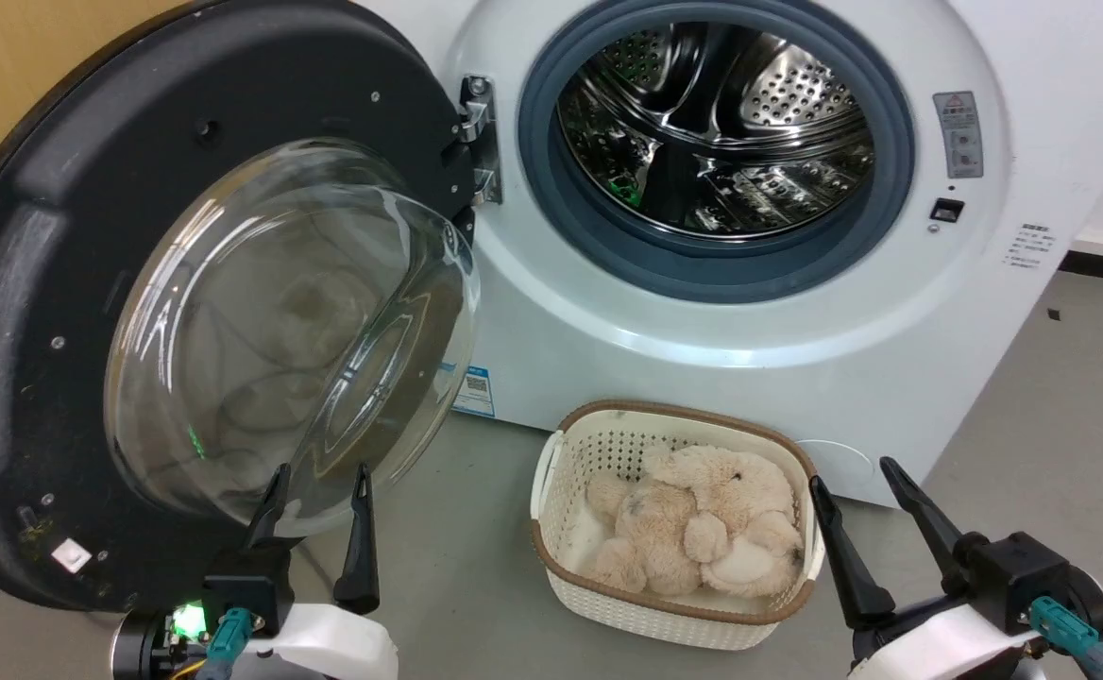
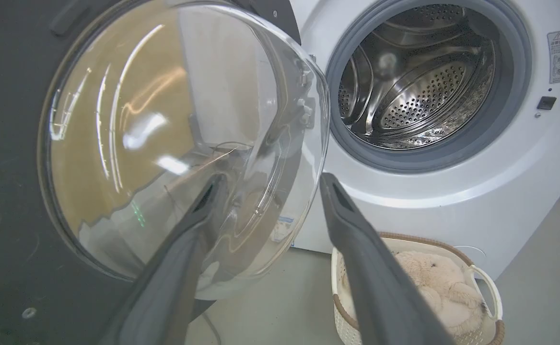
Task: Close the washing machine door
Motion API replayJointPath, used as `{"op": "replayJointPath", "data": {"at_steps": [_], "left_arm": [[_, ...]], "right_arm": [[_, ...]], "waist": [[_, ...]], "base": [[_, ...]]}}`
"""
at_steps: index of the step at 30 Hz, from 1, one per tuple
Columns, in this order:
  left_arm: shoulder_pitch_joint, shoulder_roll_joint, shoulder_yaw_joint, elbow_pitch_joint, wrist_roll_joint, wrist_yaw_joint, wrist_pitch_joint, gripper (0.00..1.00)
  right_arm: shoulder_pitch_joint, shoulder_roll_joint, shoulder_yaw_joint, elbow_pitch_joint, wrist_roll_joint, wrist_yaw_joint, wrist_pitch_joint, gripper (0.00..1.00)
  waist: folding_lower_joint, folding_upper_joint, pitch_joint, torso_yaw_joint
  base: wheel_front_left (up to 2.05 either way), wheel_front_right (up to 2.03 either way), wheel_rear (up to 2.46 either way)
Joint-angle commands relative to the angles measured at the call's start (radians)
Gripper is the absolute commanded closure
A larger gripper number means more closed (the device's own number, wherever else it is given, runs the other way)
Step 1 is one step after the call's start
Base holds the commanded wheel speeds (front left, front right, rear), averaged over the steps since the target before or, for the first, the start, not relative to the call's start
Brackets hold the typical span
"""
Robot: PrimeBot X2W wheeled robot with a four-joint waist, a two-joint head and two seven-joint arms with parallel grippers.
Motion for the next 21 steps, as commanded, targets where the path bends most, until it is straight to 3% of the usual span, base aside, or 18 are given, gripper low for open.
{"op": "replayJointPath", "data": {"at_steps": [1, 21], "left_arm": [[0.011, 0.004, -0.002, -0.005, -0.006, 0.006, -0.010, 0.00], [0.049, 0.002, 0.006, -0.051, -0.021, 0.055, -0.052, 0.00]], "right_arm": [[-0.005, -0.009, 0.007, 0.003, 0.014, 0.000, -0.008, 0.00], [-0.076, -0.048, 0.099, 0.044, 0.077, 0.000, -0.049, 0.00]], "waist": [[0.0000, 0.0000, 0.003, 0.008], [0.0000, 0.0000, 0.023, 0.103]], "base": [[0.00, 0.00, 0.00], [0.00, 0.00, 0.00]]}}
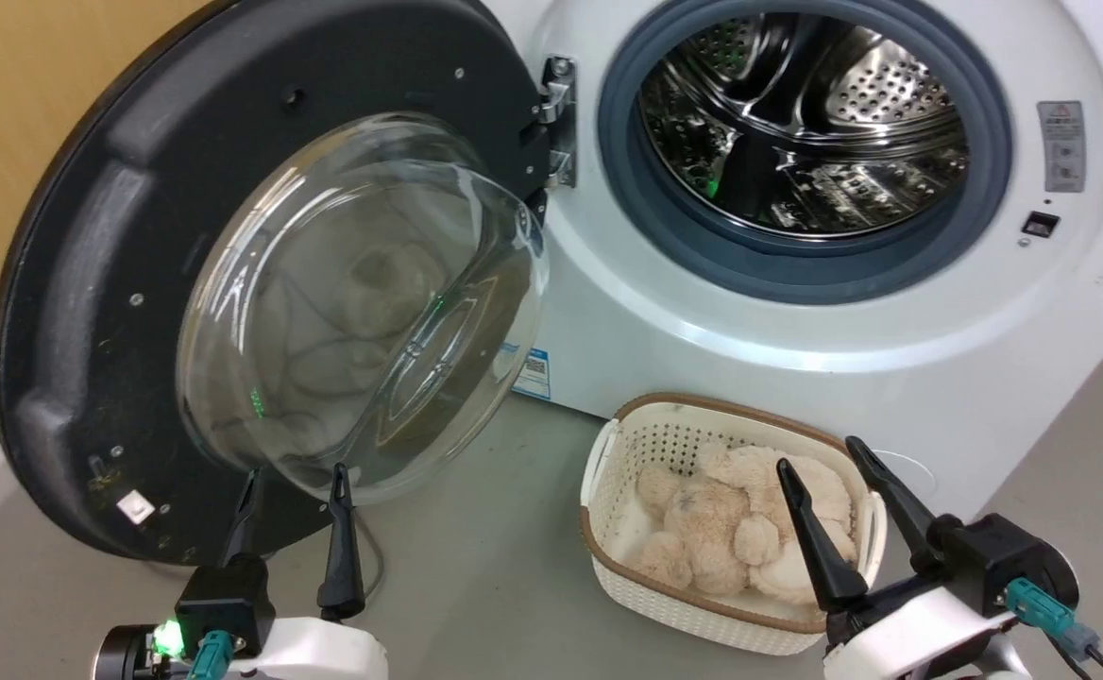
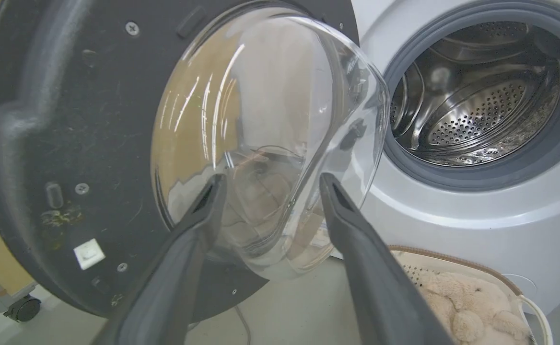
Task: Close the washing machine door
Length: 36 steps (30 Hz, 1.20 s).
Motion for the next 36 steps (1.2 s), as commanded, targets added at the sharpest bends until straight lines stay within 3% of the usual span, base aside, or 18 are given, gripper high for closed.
{"op": "replayJointPath", "data": {"at_steps": [1, 36], "left_arm": [[0.017, 0.002, 0.001, -0.005, -0.002, 0.007, -0.010, 0.00], [0.056, -0.001, -0.017, -0.046, -0.022, 0.077, -0.081, 0.00]], "right_arm": [[-0.019, -0.009, 0.009, 0.005, 0.016, 0.000, -0.011, 0.00], [-0.077, -0.073, 0.129, 0.058, 0.130, 0.001, -0.089, 0.00]], "waist": [[-0.0001, 0.0000, 0.002, 0.008], [-0.0001, 0.0000, 0.018, 0.159]], "base": [[0.00, 0.00, 0.00], [-0.02, -0.02, -0.02]]}}
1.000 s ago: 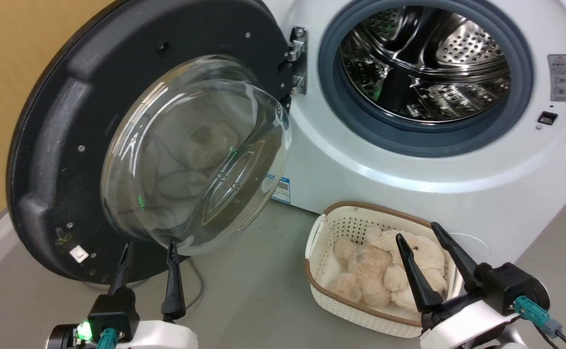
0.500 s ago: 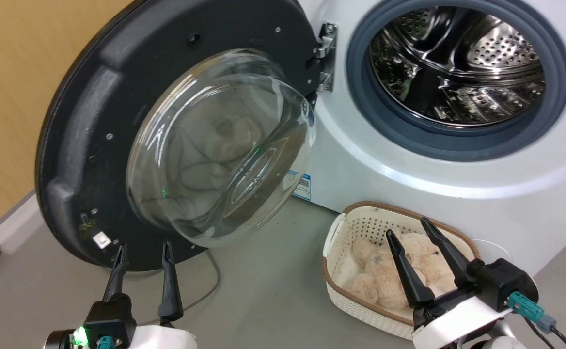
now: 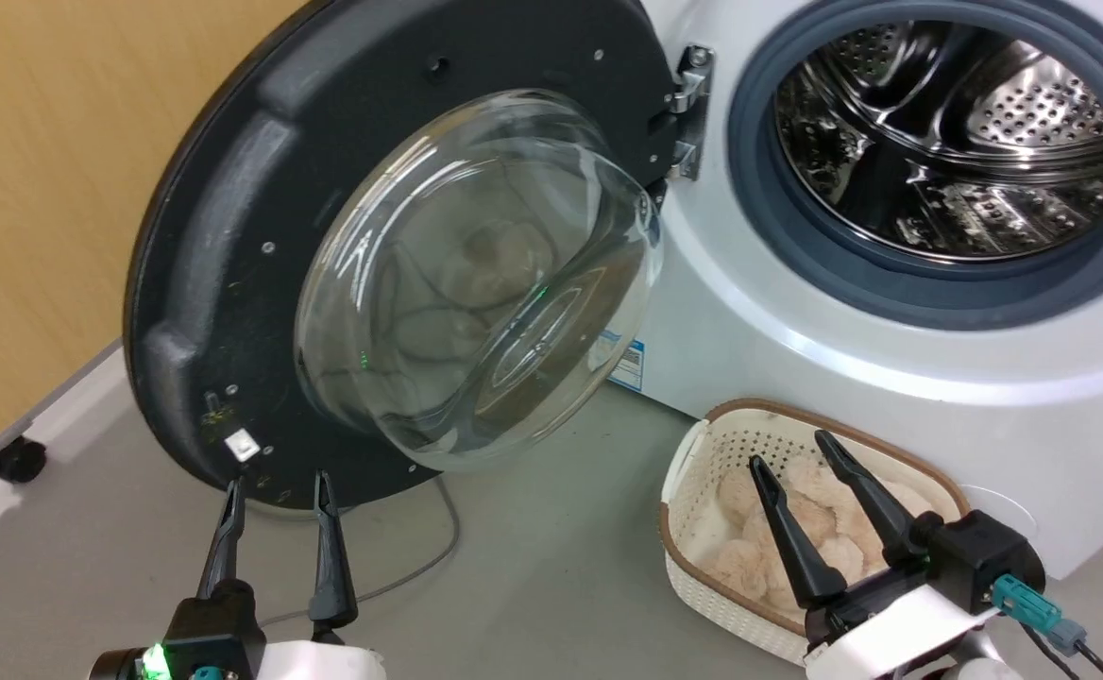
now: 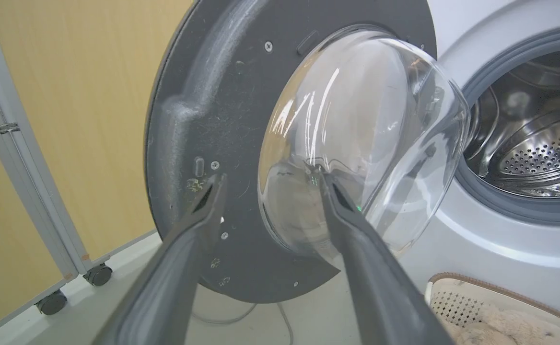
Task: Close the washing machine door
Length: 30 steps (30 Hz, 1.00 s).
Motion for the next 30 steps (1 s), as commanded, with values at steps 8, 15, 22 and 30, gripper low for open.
{"op": "replayJointPath", "data": {"at_steps": [8, 15, 22, 30], "left_arm": [[0.019, 0.000, -0.005, -0.006, -0.006, 0.014, -0.024, 0.00], [0.022, 0.000, -0.005, -0.003, -0.009, 0.016, -0.036, 0.00], [0.020, 0.000, 0.001, 0.009, -0.019, 0.006, -0.036, 0.00], [-0.034, 0.018, 0.074, -0.037, -0.103, -0.032, -0.036, 1.00]], "right_arm": [[-0.030, -0.010, 0.023, 0.011, 0.031, 0.001, -0.024, 0.00], [-0.027, -0.011, 0.033, 0.011, 0.041, 0.001, -0.035, 0.00], [-0.016, -0.010, 0.023, 0.006, 0.040, 0.001, -0.035, 0.00], [-0.006, -0.009, 0.010, -0.002, 0.034, 0.001, -0.035, 0.00]], "waist": [[-0.0001, 0.0000, 0.000, 0.034], [-0.0001, 0.0000, -0.001, 0.056], [-0.0001, 0.0000, -0.005, 0.055], [-0.0001, 0.0000, 0.004, 0.056]], "base": [[0.00, 0.00, 0.00], [0.00, 0.00, 0.00], [0.00, 0.00, 0.00], [0.00, 0.00, 0.00]]}}
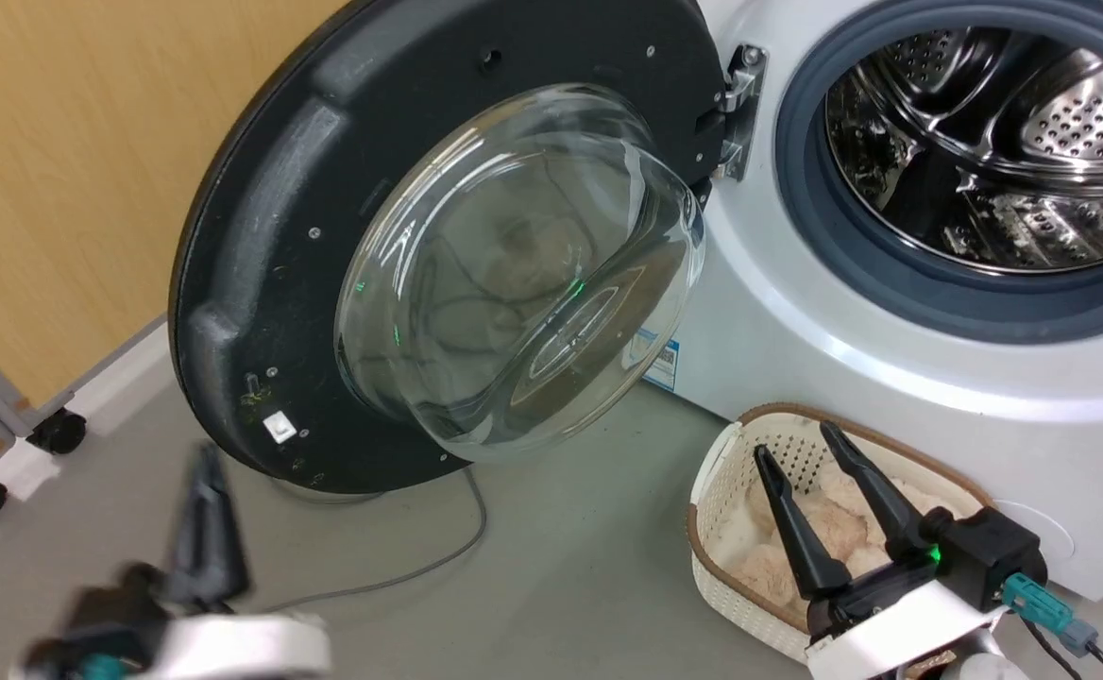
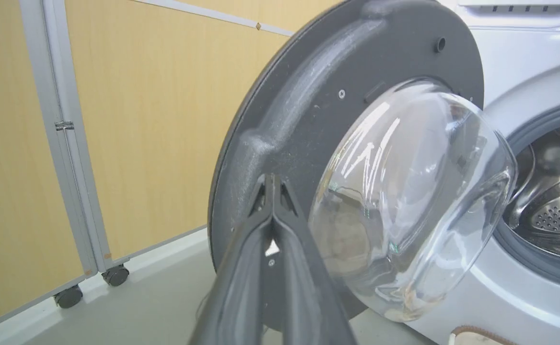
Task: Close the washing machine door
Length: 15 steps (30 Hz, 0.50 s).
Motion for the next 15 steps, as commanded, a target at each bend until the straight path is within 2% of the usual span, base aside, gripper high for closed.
{"op": "replayJointPath", "data": {"at_steps": [1, 7, 10, 12, 13, 15], "left_arm": [[-0.030, 0.014, 0.020, 0.001, -0.023, -0.012, -0.005, 1.00], [-0.200, 0.079, 0.171, 0.096, -0.241, -0.088, 0.058, 1.00], [-0.311, 0.106, 0.253, 0.199, -0.394, -0.121, 0.134, 1.00], [-0.391, 0.095, 0.326, 0.284, -0.546, -0.131, 0.207, 1.00], [-0.423, 0.107, 0.357, 0.322, -0.600, -0.133, 0.241, 1.00], [-0.456, 0.159, 0.370, 0.388, -0.625, -0.144, 0.295, 1.00]], "right_arm": [[0.008, -0.003, -0.005, -0.006, -0.006, 0.001, -0.004, 0.00], [0.040, -0.004, -0.050, -0.031, -0.024, 0.001, -0.002, 0.00], [0.062, -0.004, -0.075, -0.053, -0.033, 0.001, 0.003, 0.00], [0.077, -0.001, -0.092, -0.069, -0.040, 0.001, 0.008, 0.00], [0.080, 0.001, -0.095, -0.079, -0.043, 0.001, 0.013, 0.00], [0.081, 0.001, -0.098, -0.097, -0.050, 0.001, 0.024, 0.00]], "waist": [[0.0000, 0.0000, 0.002, -0.001], [0.0000, 0.0000, 0.021, -0.006], [0.0000, 0.0000, 0.030, -0.008], [0.0000, 0.0000, 0.036, -0.012], [0.0000, 0.0000, 0.043, -0.021], [0.0000, 0.0000, 0.057, -0.039]], "base": [[0.00, 0.00, 0.00], [0.00, 0.00, 0.00], [0.00, 0.00, 0.00], [0.00, 0.00, 0.00], [0.00, 0.00, 0.00], [0.00, 0.00, 0.00]]}}
